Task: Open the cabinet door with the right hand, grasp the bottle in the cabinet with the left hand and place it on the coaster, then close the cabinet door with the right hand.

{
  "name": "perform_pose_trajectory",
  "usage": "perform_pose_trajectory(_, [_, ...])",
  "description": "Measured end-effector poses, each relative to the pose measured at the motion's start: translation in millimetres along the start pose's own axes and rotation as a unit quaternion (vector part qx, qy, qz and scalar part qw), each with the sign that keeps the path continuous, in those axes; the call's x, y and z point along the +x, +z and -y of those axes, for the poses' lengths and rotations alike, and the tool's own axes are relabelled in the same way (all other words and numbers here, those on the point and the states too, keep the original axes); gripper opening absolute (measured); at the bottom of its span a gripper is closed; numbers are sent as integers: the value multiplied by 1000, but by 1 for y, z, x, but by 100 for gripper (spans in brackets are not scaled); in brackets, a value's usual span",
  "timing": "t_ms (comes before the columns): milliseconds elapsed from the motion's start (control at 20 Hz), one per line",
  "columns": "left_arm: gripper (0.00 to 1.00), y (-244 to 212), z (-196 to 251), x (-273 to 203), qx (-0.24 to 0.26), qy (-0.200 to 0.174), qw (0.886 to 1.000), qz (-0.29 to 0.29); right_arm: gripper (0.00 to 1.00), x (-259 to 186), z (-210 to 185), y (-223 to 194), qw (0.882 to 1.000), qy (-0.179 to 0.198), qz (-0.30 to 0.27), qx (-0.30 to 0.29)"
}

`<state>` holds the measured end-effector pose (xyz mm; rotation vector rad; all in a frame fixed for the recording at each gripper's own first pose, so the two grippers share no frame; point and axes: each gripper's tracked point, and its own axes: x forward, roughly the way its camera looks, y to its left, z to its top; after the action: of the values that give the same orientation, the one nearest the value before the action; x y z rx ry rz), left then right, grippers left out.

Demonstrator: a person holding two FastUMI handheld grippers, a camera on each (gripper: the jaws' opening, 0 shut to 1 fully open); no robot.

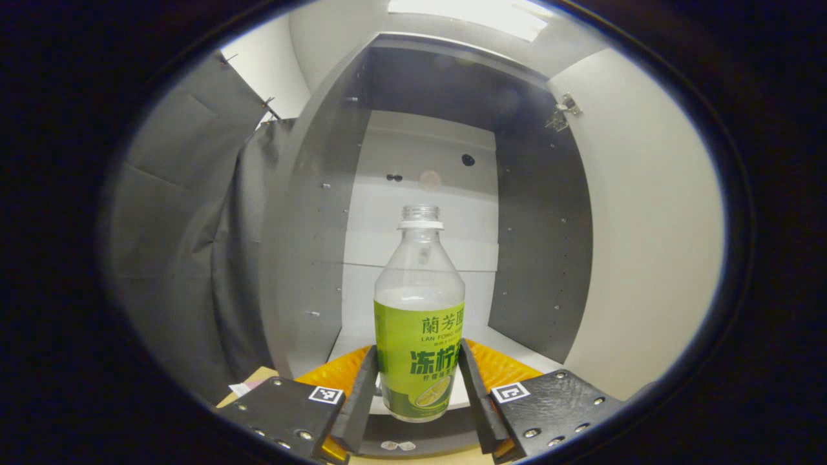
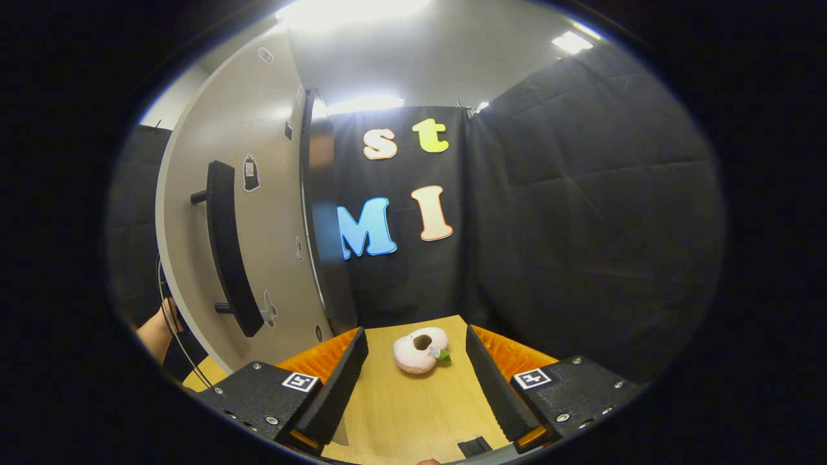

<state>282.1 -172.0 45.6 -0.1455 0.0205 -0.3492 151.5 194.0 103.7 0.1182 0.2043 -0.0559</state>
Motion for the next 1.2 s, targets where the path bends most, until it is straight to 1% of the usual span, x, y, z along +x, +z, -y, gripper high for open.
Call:
perform_pose_trajectory(250, [68,5,-5,-50,16,15,1000,14,94,2,-7,-2,999,33,-4,-8])
perform_pose_trajectory(300, [63,4,-8,-60,21,21,999,14,94,3,-8,-2,999,38,-5,-9])
perform_pose_trajectory(350, [72,1,-10,-71,25,26,999,12,94,3,-10,-3,999,44,-7,-10])
perform_pose_trajectory(400, [68,-2,-11,-74,27,31,999,10,94,3,-12,-4,999,51,-8,-10])
perform_pose_trajectory(450, [68,-6,-13,-82,29,34,999,8,94,3,-13,-5,998,57,-10,-11])
perform_pose_trajectory(500, [72,-8,-14,-92,30,39,999,8,94,3,-14,-5,998,62,-10,-12])
perform_pose_trajectory(550, [72,-10,-14,-101,32,43,999,8,94,3,-15,-5,998,67,-10,-13])
perform_pose_trajectory(600, [68,-13,-14,-109,32,47,998,8,94,4,-15,-6,997,70,-11,-14])
perform_pose_trajectory(700, [68,-20,-13,-125,34,52,998,9,94,4,-16,-6,997,77,-11,-16])
perform_pose_trajectory(750, [72,-23,-13,-134,37,55,998,9,94,5,-17,-6,997,80,-10,-18])
perform_pose_trajectory(800, [68,-28,-14,-143,40,59,997,9,94,5,-16,-6,996,81,-9,-21])
perform_pose_trajectory(850, [68,-33,-14,-150,42,62,997,8,94,6,-14,-6,996,82,-8,-25])
perform_pose_trajectory(1000, [72,-53,-13,-175,39,73,997,0,94,7,-15,-5,996,87,-3,-24])
perform_pose_trajectory(1150, [72,-71,-16,-196,30,85,996,-4,94,7,-17,-7,995,93,-4,-23])
perform_pose_trajectory(1200, [68,-77,-19,-203,30,91,995,-5,94,7,-17,-7,995,94,-6,-22])
